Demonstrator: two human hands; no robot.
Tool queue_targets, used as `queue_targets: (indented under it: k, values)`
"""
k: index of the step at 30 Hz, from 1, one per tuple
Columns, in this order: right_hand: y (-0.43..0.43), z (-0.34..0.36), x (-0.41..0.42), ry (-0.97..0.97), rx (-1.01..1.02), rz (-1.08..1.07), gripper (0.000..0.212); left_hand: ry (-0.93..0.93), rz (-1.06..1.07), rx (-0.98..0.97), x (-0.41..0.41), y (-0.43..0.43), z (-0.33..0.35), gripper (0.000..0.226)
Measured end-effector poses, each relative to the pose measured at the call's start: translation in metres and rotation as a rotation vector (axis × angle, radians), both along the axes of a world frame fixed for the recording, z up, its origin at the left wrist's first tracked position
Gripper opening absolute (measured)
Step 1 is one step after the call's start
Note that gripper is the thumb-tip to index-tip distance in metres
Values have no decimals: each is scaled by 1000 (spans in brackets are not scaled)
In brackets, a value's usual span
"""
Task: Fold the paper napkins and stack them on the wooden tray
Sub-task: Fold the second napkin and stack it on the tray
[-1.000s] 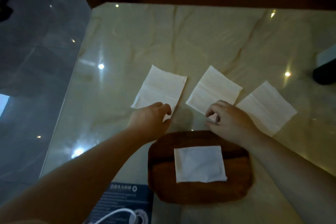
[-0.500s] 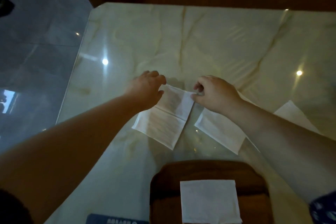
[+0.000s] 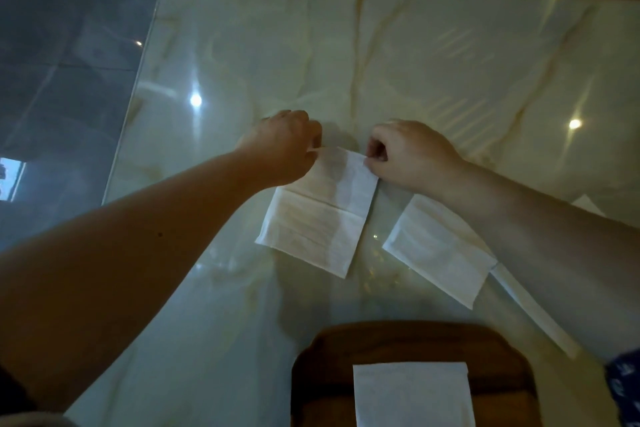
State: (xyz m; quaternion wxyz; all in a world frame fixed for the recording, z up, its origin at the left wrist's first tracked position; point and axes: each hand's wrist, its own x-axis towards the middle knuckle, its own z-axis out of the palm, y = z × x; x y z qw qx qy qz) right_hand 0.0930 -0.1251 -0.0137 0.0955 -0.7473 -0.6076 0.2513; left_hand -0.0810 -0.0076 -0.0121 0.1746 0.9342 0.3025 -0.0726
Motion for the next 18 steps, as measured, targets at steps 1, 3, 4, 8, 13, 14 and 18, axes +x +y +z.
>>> queue_targets:
  k: [1,3,4,8,13,14,18]
  values:
    - [2,3,0,9,40,-11,5,-22,25,-12,-2,1,3,12]
    - [4,11,0,35,127,-28,6,-60,83,-19,-9,2,8,12]
    - [5,15,-1,52,170,-33,6,-77,103,-16,-12,2,10,11]
    - [-3,32,-11,127,320,11,5,-128,96,7,-30,-7,17,10]
    - [-36,30,-39,175,350,123,12,-147,-77,89,-53,-28,22,10]
    - [-44,26,-45,172,328,150,13,-128,-118,93,-58,-32,23,11]
    - [-70,10,-60,182,207,206,18,-4,-247,70,-73,-46,20,25]
